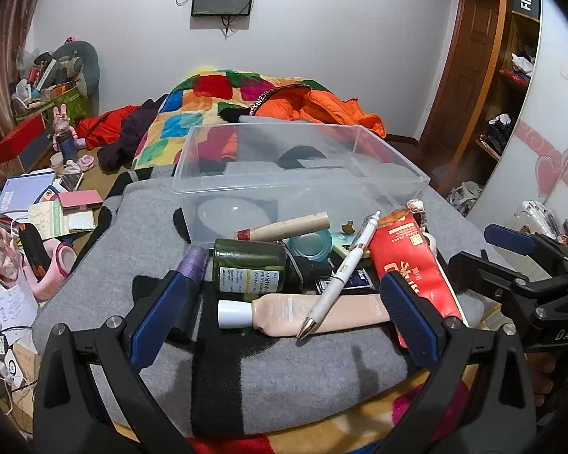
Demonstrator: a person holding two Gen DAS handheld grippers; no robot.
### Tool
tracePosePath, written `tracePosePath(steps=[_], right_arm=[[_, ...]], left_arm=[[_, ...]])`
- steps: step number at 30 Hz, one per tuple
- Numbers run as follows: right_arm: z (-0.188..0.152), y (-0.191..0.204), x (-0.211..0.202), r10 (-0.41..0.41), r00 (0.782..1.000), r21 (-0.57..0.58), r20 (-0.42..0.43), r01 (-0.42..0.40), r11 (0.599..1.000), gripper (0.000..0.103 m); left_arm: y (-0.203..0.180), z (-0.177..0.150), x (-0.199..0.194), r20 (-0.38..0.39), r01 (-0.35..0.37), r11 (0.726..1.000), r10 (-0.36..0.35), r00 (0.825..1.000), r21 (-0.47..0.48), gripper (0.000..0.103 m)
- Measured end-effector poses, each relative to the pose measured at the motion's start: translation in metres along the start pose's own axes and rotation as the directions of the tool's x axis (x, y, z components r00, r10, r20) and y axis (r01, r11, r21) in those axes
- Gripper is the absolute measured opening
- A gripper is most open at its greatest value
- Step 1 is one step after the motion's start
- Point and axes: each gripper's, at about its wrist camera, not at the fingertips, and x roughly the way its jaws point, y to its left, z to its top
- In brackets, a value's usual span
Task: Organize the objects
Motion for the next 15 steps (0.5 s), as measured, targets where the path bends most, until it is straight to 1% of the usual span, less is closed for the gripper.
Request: tracePosePath(steps=[15], right_arm=[[-0.0029,0.0002,0.0006,-0.001,1.000,0.003,-0.006,0.001,1.000,0.103]], left_arm=[[-0.0012,0.0017,-0.0001,-0.003,0.008,1.000,-0.008,1.000,-0.001,0.103]])
